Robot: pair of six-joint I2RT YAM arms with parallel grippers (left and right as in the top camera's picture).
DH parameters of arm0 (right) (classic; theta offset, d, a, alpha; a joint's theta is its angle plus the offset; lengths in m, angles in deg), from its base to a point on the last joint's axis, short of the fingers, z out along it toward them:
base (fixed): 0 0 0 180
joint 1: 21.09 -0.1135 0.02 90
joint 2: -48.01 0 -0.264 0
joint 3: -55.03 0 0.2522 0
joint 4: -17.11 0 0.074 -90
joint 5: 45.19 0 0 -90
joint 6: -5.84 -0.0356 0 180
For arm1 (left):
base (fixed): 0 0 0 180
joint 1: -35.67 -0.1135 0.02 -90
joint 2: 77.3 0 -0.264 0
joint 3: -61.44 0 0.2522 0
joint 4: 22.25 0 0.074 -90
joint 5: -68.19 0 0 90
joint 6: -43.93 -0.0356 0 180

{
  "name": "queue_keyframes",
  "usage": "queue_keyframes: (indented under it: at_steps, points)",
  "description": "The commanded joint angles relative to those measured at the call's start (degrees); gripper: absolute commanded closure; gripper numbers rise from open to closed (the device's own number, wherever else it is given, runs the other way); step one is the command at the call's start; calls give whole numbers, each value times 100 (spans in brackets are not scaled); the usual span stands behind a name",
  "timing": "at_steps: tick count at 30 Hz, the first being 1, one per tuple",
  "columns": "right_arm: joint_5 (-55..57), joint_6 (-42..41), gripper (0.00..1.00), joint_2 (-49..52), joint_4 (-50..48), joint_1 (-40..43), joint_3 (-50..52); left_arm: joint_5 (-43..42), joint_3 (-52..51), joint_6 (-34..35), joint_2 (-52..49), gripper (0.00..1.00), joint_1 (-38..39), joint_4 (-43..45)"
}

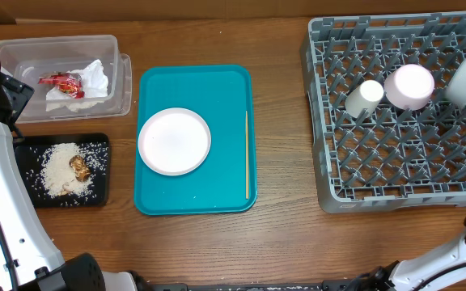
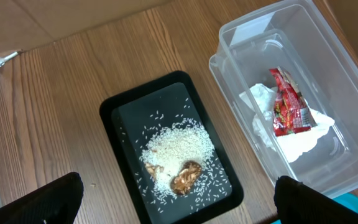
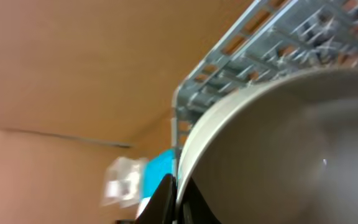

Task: Sort waste into correct bins and load items into the dishwasher
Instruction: 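Carry the bowl to the dish rack's right side and lower it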

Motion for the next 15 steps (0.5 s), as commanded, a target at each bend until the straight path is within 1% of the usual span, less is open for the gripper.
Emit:
queue_keyframes:
  at_steps: [1, 5, 8, 12, 15]
  points:
    - [-1493, 201, 96, 166, -299, 101, 549, -11, -7, 79, -22, 0, 2, 7]
    - [-1375, -20, 95, 243, -271, 101, 577, -11, -7, 79, -22, 0, 2, 7]
    - [-909, -240, 94, 243, -155, 96, 577, -11, -7, 79, -22, 0, 2, 7]
    - [-72, -234, 94, 243, 214, 96, 577, -11, -9, 79, -22, 0, 2, 7]
    - [225, -234, 94, 243, 367, 96, 577, -11, -7, 79, -22, 0, 2, 7]
